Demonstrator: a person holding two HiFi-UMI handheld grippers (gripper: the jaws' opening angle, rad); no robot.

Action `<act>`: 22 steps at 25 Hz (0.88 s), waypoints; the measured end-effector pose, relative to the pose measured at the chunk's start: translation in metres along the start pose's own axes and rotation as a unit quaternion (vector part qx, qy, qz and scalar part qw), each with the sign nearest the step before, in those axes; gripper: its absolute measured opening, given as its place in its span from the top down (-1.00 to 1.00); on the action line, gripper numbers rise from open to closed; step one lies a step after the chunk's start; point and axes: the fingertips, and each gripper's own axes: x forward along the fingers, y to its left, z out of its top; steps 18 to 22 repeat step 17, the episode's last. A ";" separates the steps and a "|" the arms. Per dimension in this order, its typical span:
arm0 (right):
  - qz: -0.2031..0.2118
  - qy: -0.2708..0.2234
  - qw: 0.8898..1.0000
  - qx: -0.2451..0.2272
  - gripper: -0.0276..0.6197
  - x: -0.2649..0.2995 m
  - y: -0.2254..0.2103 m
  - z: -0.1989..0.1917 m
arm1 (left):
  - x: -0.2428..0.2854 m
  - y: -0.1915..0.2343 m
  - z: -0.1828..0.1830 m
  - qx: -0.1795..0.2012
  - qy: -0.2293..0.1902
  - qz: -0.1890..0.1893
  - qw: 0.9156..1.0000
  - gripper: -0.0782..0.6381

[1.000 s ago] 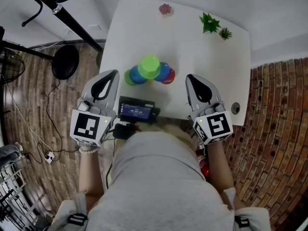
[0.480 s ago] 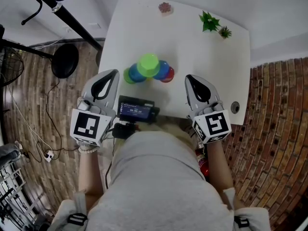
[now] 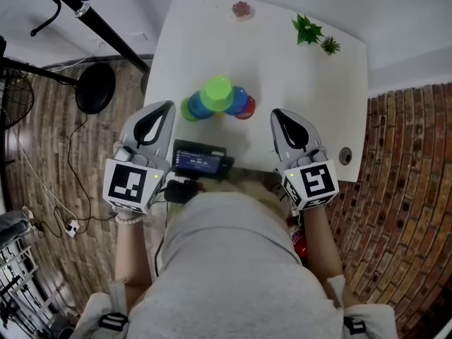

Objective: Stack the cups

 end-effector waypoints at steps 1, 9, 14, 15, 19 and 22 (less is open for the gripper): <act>0.000 0.000 1.000 0.000 0.91 0.000 0.000 0.000 | 0.000 0.000 0.000 -0.002 0.003 0.001 1.000 0.79; 0.003 -0.004 1.000 -0.007 0.91 0.000 0.000 0.000 | 0.002 0.000 0.002 0.003 -0.002 0.001 1.000 0.79; 0.001 0.001 1.000 -0.003 0.91 0.000 0.000 0.000 | 0.002 -0.001 0.001 0.003 -0.004 -0.002 1.000 0.79; 0.001 0.000 1.000 -0.004 0.91 0.000 0.000 0.000 | 0.002 0.000 0.001 0.005 -0.006 -0.003 1.000 0.79; 0.002 -0.001 1.000 -0.006 0.91 0.000 0.001 0.001 | 0.002 0.000 0.002 0.008 -0.009 -0.003 1.000 0.79; 0.002 -0.001 1.000 -0.006 0.91 0.000 0.001 0.001 | 0.002 0.000 0.002 0.008 -0.009 -0.003 1.000 0.79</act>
